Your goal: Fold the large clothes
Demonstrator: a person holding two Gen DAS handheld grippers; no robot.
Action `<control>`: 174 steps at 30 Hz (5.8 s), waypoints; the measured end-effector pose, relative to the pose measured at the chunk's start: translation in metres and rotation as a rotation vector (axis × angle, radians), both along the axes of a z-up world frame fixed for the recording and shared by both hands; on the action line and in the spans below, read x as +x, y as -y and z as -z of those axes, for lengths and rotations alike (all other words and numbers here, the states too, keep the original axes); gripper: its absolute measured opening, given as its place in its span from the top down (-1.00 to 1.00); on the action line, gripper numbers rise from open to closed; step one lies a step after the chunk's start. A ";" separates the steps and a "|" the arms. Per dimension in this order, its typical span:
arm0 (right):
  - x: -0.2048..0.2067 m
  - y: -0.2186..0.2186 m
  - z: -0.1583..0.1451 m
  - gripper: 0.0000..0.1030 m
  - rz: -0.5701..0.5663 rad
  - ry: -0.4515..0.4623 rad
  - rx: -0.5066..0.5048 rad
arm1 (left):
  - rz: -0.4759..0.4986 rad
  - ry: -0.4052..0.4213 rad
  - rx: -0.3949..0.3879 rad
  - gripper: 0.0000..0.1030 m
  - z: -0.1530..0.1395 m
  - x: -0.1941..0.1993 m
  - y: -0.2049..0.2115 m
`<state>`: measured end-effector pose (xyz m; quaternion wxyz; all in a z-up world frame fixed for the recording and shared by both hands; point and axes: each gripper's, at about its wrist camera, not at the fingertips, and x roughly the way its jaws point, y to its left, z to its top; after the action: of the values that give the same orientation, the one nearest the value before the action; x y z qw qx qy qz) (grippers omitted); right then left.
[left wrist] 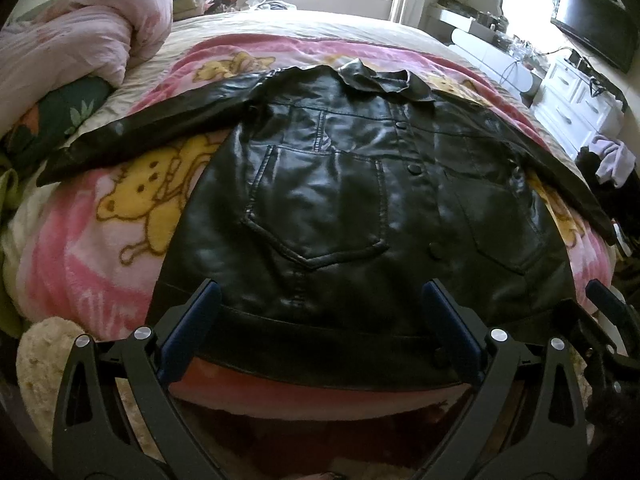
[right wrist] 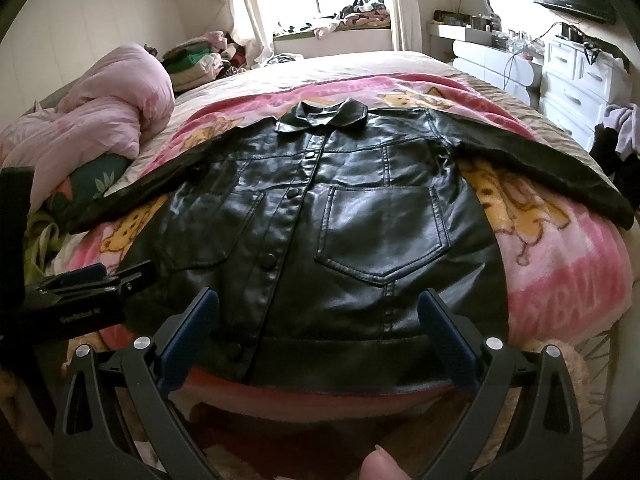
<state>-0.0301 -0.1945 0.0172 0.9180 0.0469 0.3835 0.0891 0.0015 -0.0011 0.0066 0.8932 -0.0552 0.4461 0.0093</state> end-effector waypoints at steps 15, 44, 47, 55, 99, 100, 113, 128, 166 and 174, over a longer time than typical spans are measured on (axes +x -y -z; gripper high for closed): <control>0.002 0.002 -0.005 -0.92 -0.001 0.005 0.000 | 0.010 0.008 0.012 -0.83 -0.001 0.001 0.005; 0.020 0.000 -0.007 -0.92 0.020 0.004 -0.007 | 0.019 -0.005 0.017 -0.83 0.001 0.019 0.005; 0.027 0.002 -0.009 -0.92 0.028 0.006 -0.003 | 0.024 -0.007 -0.003 -0.83 0.000 0.028 0.001; 0.052 0.000 -0.024 -0.92 0.031 0.035 -0.011 | 0.019 0.002 0.013 -0.83 -0.009 0.057 -0.005; 0.254 0.100 -0.064 -0.92 0.246 0.099 0.002 | 0.065 -0.015 -0.044 -0.83 -0.038 0.241 0.062; 0.253 0.105 -0.063 -0.92 0.259 0.100 0.010 | 0.066 -0.018 -0.047 -0.83 -0.036 0.244 0.064; 0.247 0.180 -0.040 -0.92 0.462 0.061 0.116 | 0.105 -0.094 -0.013 -0.83 0.001 0.280 0.099; 0.213 0.281 0.010 -0.92 0.768 -0.028 0.254 | 0.243 -0.108 -0.028 -0.83 0.014 0.290 0.160; 0.186 0.422 0.072 0.60 1.066 0.086 0.617 | 0.203 -0.084 -0.019 -0.83 0.011 0.294 0.160; 0.209 0.369 0.000 0.78 0.762 0.284 0.585 | 0.162 -0.061 -0.067 -0.83 -0.006 0.294 0.129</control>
<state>0.1787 -0.5634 0.0173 0.8768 0.4266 0.1695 -0.1431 0.2951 -0.1298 0.0128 0.8746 -0.0483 0.4763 -0.0762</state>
